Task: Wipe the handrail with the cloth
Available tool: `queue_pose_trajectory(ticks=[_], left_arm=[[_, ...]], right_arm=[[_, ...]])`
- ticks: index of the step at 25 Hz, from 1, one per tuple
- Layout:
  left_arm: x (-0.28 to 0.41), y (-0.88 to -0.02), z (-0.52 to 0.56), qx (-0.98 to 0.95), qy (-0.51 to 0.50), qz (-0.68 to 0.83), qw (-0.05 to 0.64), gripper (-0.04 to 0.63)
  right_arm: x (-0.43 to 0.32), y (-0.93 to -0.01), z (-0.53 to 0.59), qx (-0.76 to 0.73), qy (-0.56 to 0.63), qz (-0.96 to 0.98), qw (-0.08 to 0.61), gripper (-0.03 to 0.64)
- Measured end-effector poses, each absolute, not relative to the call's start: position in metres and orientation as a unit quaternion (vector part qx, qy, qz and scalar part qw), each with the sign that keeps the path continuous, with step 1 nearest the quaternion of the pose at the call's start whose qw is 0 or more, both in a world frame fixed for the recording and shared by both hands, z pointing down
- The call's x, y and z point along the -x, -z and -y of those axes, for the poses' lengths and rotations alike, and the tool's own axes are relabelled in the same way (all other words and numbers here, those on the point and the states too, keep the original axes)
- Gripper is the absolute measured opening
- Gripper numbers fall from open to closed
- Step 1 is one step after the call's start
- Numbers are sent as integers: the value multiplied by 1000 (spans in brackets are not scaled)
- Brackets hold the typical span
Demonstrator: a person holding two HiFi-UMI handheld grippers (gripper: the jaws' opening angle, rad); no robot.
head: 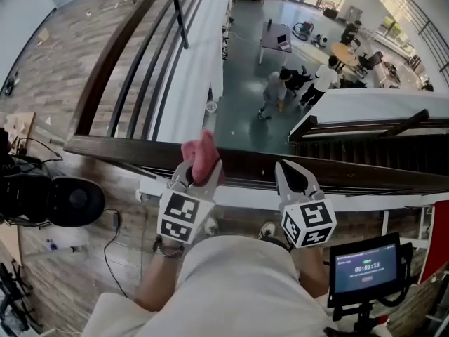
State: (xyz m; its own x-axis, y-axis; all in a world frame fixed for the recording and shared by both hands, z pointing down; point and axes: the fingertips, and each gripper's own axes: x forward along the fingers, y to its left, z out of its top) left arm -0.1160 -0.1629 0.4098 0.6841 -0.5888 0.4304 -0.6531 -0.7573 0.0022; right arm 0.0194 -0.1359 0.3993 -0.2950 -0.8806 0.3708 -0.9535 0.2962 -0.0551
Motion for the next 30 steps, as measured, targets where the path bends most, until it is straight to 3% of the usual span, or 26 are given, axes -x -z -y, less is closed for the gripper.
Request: queue_pose_trajectory(ticks=[7,30], left_arm=[[121,-412,163,-908,-192,360,98,34],[119,-418,169,-892,-210,389,90,34]], right_arm=[[-20,-388,126,-564,-127,811,91,3],[-43,-401,120,-573,-145,798,116,3]])
